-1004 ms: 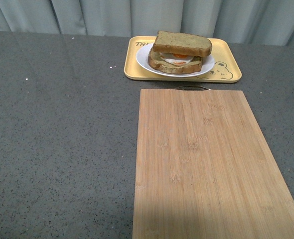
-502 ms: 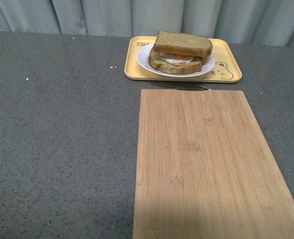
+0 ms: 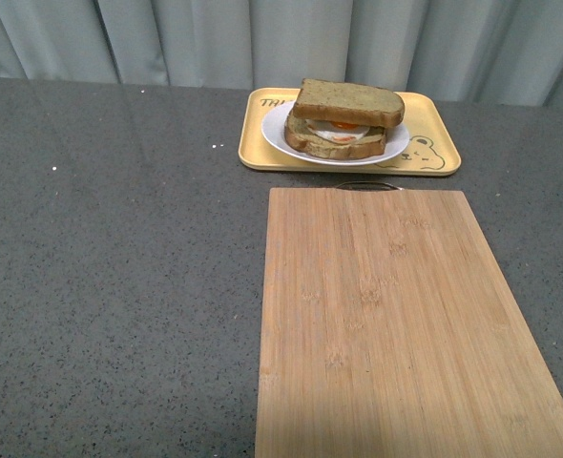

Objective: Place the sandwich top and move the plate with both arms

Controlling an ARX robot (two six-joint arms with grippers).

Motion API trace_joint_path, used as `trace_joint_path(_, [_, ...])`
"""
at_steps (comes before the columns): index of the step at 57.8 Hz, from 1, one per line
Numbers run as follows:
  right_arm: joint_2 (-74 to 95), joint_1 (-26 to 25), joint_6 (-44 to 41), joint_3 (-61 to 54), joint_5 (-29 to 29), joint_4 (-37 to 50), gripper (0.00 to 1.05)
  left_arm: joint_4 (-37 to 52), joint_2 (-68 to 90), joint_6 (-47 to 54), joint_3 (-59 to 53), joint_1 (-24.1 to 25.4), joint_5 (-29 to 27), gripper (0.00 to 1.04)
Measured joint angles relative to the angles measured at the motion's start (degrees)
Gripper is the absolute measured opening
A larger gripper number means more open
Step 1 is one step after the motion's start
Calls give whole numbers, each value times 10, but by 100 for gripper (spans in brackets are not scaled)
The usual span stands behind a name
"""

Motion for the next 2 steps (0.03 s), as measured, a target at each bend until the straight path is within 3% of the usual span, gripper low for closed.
trace_joint_path(2, [0,0,0,0,0,0,95,0,0,0,0,0,0,98])
